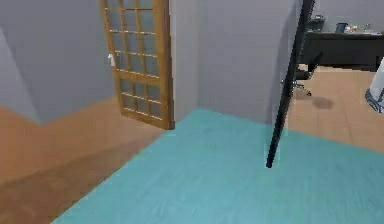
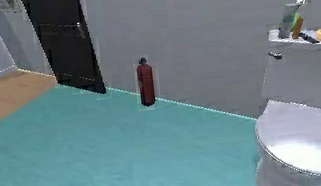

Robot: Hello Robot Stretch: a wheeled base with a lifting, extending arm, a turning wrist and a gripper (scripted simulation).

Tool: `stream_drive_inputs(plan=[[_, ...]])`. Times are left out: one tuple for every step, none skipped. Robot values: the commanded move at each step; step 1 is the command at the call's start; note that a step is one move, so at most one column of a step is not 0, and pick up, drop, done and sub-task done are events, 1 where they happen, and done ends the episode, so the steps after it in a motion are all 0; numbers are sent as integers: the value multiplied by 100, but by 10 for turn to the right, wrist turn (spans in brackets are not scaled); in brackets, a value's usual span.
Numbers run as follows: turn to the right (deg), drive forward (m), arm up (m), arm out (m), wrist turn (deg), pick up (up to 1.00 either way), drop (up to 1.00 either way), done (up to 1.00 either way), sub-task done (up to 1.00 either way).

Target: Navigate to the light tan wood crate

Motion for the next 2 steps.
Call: stream_drive_inputs(plan=[[450,0,0,0,0,0,0,0,0],[0,100,0,0,0,0,0,0,0]])
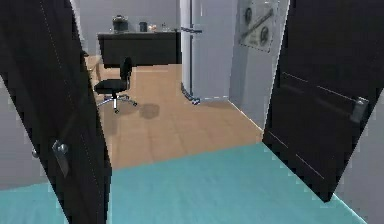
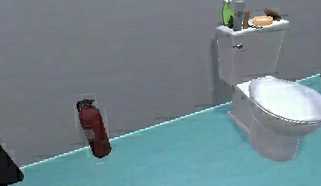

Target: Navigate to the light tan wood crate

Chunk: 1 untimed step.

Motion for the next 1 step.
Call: stream_drive_inputs(plan=[[30,0,0,0,0,0,0,0,0]])
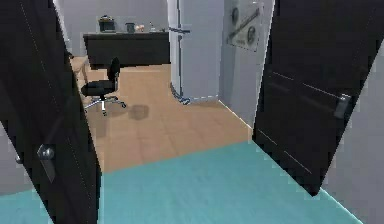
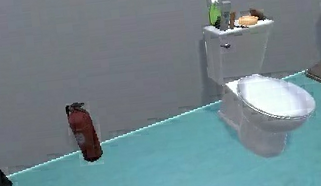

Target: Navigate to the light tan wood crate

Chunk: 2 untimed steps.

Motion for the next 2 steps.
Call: stream_drive_inputs(plan=[[0,65,0,0,0,0,0,0,0],[-120,0,0,0,0,0,0,0,0]])
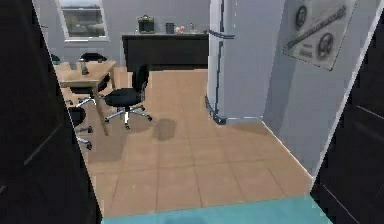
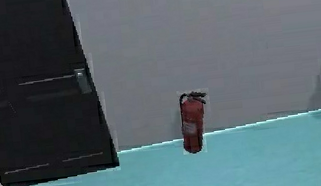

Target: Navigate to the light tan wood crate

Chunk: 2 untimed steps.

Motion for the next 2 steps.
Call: stream_drive_inputs(plan=[[0,35,0,0,0,0,0,0,0],[-270,0,0,0,0,0,0,0,0]])
